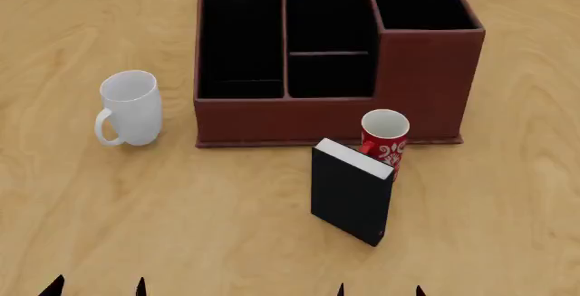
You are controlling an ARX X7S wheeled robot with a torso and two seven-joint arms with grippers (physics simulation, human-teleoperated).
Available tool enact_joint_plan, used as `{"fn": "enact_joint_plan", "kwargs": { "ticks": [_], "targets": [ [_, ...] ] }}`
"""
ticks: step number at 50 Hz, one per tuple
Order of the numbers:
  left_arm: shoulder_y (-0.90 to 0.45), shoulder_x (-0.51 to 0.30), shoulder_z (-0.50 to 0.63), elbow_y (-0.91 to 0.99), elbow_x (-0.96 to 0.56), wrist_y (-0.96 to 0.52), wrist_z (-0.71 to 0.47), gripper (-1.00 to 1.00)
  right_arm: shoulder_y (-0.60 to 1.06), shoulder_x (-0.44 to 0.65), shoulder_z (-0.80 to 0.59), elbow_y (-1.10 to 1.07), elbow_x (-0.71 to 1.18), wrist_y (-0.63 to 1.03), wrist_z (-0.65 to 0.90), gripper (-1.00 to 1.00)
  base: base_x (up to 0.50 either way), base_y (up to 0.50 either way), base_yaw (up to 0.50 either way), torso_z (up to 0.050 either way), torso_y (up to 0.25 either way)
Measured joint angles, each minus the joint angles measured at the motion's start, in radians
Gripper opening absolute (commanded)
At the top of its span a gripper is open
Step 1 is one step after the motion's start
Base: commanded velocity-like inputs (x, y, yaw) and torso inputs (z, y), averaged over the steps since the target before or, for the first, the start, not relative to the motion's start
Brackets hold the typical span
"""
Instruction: Pick up the book and place it in the right compartment of the caddy.
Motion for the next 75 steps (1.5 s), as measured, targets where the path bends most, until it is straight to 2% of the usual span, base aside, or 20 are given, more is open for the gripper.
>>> {"fn": "enact_joint_plan", "kwargs": {
  "ticks": [18, 28, 42, 52, 75],
  "targets": [
    [0.006, -0.033, 0.034, -0.004, -0.040, 0.004, -0.036, 1.00, 0.003, 0.070, -0.086, 0.000, 0.069, 0.001, 0.086, 1.00, 0.00, 0.00, 0.00, 0.000, 0.000],
    [0.003, -0.055, 0.037, 0.061, -0.071, -0.031, -0.072, 1.00, 0.001, 0.097, -0.096, -0.048, 0.089, 0.029, 0.112, 1.00, 0.00, 0.00, 0.00, 0.000, 0.000],
    [-0.131, -0.087, 0.049, 0.205, -0.120, -0.142, -0.092, 1.00, 0.088, 0.119, -0.101, -0.178, 0.116, 0.111, 0.141, 1.00, 0.00, 0.00, 0.00, 0.000, 0.000],
    [-0.267, -0.118, 0.042, 0.344, -0.176, -0.287, -0.103, 1.00, 0.205, 0.143, -0.091, -0.319, 0.158, 0.259, 0.159, 1.00, 0.00, 0.00, 0.00, 0.000, 0.000],
    [-0.547, -0.201, 0.017, 0.697, -0.287, -0.738, -0.181, 1.00, 0.501, 0.224, -0.042, -0.599, 0.222, 0.624, 0.210, 1.00, 0.00, 0.00, 0.00, 0.000, 0.000]
  ]
}}
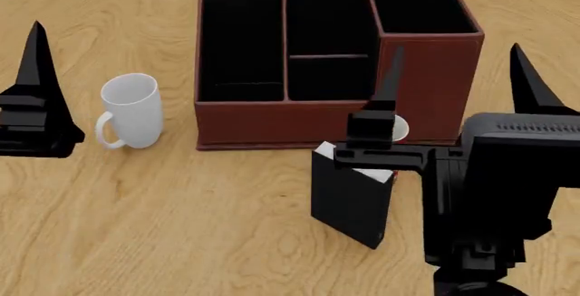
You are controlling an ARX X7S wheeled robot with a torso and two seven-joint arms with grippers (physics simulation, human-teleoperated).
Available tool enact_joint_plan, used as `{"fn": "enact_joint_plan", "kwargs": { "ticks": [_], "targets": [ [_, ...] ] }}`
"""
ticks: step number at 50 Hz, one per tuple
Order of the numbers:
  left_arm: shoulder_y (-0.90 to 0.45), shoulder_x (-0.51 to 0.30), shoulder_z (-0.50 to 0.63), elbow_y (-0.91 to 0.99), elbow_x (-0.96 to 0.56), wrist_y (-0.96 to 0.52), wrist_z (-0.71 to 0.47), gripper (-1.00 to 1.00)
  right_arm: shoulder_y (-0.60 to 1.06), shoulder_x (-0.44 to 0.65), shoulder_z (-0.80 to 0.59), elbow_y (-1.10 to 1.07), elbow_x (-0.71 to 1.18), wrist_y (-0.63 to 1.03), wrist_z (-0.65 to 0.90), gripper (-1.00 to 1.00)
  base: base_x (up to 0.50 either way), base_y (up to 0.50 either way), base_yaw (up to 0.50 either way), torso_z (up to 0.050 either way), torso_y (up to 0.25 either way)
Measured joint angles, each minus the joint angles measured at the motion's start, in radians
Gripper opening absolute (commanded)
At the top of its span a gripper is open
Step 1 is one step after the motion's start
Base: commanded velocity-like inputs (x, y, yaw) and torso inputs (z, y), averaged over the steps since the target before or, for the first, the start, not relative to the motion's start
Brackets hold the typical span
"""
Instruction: Pick up the book and place it in the right compartment of the caddy.
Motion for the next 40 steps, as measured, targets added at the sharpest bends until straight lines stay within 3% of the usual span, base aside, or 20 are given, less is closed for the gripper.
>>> {"fn": "enact_joint_plan", "kwargs": {
  "ticks": [13, 40],
  "targets": [
    [-0.094, -0.015, -0.004, 0.078, -0.035, -0.131, -0.028, 1.00, 0.091, 0.019, 0.016, -0.080, 0.034, 0.128, 0.018, 1.00, 0.12, -0.08, 0.00, 0.000, 0.000],
    [-0.131, -0.016, -0.007, 0.085, -0.072, -0.153, -0.039, 1.00, 0.125, 0.029, 0.001, -0.094, 0.058, 0.165, 0.027, 1.00, 0.29, -0.14, 0.00, 0.000, 0.000]
  ]
}}
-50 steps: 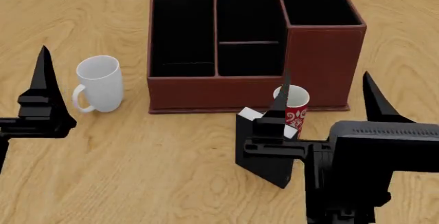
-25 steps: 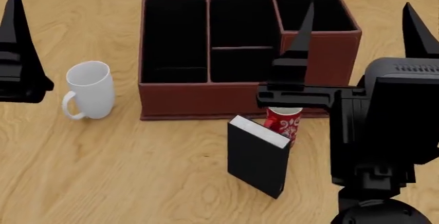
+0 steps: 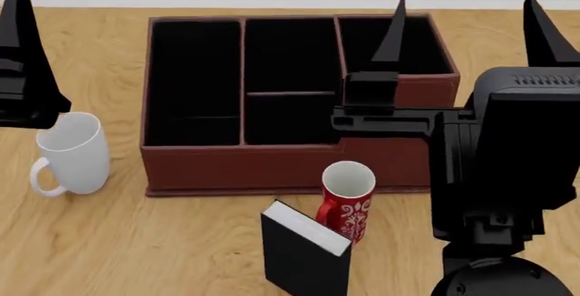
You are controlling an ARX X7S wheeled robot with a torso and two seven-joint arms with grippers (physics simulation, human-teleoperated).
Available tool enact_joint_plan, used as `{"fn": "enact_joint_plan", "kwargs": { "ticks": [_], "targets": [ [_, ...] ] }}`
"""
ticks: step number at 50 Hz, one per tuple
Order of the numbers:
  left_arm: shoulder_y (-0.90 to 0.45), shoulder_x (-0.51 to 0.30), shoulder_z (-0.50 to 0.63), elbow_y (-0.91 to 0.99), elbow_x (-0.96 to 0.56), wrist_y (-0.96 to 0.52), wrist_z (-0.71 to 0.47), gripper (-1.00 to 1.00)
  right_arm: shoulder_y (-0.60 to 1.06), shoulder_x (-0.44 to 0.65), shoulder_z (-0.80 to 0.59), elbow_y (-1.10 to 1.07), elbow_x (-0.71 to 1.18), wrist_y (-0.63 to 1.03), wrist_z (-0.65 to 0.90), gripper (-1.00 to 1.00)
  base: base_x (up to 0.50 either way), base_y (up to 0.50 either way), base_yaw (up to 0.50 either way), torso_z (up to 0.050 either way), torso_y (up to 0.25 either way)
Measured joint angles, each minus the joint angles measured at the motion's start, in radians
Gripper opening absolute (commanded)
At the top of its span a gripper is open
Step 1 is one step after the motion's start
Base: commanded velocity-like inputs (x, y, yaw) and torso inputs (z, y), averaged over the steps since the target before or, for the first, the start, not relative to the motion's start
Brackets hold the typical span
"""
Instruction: Pick up the book and place it in the right compartment of the caddy.
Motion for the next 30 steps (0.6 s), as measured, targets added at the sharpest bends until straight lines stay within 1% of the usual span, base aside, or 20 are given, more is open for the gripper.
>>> {"fn": "enact_joint_plan", "kwargs": {
  "ticks": [30],
  "targets": [
    [0.009, -0.010, -0.008, -0.003, -0.019, 0.011, -0.015, 1.00, 0.010, 0.007, -0.031, 0.023, 0.005, -0.012, 0.007, 1.00, 0.32, -0.07, 0.00, 0.000, 0.001]
  ]
}}
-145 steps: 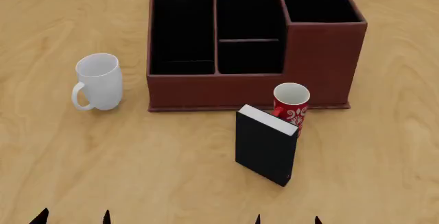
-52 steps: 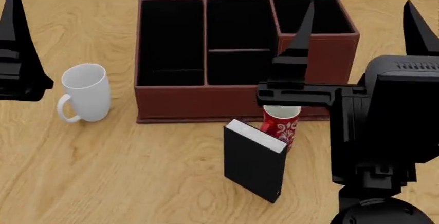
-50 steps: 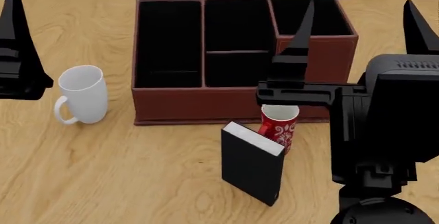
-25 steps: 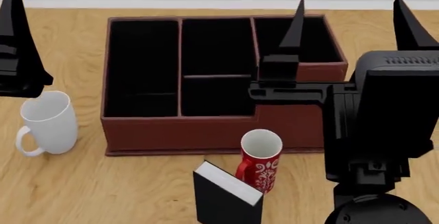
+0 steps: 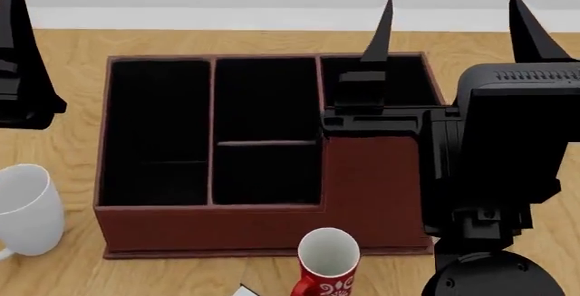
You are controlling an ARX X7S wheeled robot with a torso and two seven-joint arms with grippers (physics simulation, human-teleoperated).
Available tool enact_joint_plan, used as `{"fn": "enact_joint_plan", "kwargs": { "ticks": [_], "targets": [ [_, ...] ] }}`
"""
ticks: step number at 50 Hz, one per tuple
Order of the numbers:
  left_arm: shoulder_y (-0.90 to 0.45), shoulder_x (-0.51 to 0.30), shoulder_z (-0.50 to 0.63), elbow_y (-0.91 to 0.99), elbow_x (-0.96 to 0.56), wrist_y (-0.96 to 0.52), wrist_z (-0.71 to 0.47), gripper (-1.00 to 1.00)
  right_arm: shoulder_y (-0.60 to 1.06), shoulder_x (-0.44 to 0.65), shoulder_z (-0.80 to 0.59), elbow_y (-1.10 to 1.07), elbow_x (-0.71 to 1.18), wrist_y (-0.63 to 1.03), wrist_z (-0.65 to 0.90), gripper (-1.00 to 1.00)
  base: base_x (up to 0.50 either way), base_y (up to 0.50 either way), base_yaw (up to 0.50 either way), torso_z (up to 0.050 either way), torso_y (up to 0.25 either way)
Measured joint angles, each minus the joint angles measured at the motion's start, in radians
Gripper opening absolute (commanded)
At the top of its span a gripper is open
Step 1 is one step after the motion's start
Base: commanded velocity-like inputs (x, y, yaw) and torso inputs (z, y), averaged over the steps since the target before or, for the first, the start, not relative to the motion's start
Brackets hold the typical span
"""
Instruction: Pick up the book and place it in the right compartment of the caddy.
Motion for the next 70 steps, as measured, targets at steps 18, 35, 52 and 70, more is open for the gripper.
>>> {"fn": "enact_joint_plan", "kwargs": {
  "ticks": [18, 35, 52, 70],
  "targets": [
    [-0.009, -0.007, 0.002, -0.008, -0.009, 0.006, -0.008, 1.00, 0.007, 0.004, 0.000, 0.003, 0.015, 0.001, 0.002, 1.00, 0.23, -0.05, 0.00, 0.000, 0.001],
    [-0.019, -0.017, -0.008, 0.007, -0.022, -0.004, -0.021, 1.00, 0.084, 0.043, 0.045, -0.031, 0.126, 0.148, -0.048, 1.00, 0.00, 0.00, 0.00, 0.000, 0.000],
    [-0.022, -0.022, -0.017, 0.023, -0.036, -0.007, -0.035, 1.00, 0.229, 0.111, 0.159, -0.070, 0.479, 0.539, -0.204, 1.00, 0.00, 0.00, 0.00, 0.000, 0.000],
    [-0.015, -0.031, -0.025, 0.032, -0.044, 0.000, -0.047, 1.00, 0.291, 0.215, 0.091, -0.047, 0.939, 0.738, -0.128, 1.00, 0.00, 0.00, 0.00, 0.000, 0.000]
  ]
}}
